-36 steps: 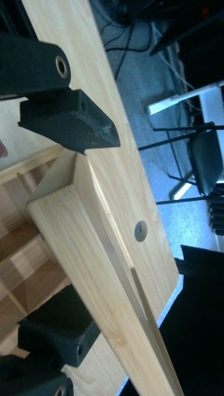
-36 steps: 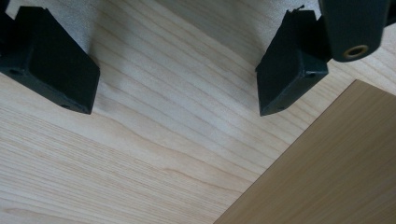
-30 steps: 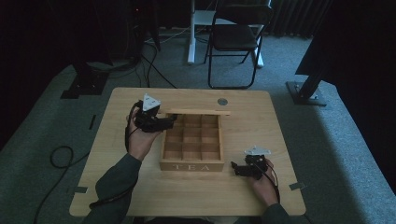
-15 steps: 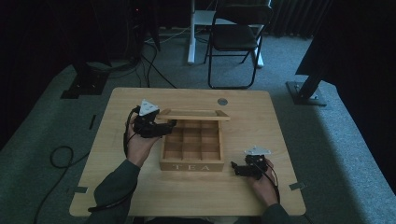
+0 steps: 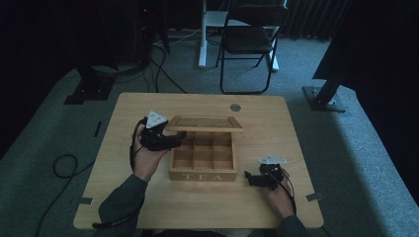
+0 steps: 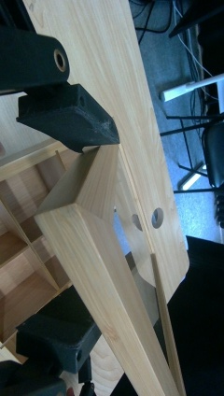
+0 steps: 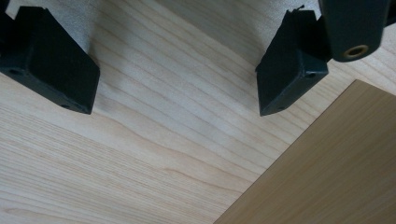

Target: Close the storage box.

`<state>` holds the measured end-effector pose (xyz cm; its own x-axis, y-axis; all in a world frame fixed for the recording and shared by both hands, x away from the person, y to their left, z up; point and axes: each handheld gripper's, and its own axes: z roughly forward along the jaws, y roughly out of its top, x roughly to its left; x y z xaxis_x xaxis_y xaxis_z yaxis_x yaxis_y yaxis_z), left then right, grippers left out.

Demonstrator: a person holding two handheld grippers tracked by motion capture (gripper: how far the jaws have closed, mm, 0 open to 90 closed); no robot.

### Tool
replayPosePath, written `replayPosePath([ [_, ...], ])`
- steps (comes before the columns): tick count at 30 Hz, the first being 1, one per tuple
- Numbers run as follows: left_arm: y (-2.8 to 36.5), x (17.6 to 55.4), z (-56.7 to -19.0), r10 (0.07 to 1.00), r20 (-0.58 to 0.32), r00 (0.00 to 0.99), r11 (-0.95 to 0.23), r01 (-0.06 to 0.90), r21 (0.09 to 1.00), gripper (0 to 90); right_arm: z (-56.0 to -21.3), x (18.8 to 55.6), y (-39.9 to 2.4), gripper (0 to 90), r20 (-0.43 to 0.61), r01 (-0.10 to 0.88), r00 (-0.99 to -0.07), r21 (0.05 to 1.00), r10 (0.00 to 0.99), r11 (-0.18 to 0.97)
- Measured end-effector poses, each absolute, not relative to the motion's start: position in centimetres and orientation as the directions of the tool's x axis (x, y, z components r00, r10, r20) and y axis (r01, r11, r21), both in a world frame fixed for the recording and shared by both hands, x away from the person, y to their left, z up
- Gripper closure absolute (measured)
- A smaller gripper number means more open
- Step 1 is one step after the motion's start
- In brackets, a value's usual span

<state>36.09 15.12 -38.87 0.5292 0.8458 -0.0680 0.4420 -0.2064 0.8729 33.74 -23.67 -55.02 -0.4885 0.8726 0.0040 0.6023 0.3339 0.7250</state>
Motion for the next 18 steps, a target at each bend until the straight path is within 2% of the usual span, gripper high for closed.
replayPosePath([
  [18, 15.2, 34.9, -40.0, 0.848, -0.08, 0.524, -0.196, 0.451, 0.871, 21.4, -55.0, 33.9, -23.5, 13.0, 0.005, 0.604, -0.489, 0.723, 0.872, 0.335],
])
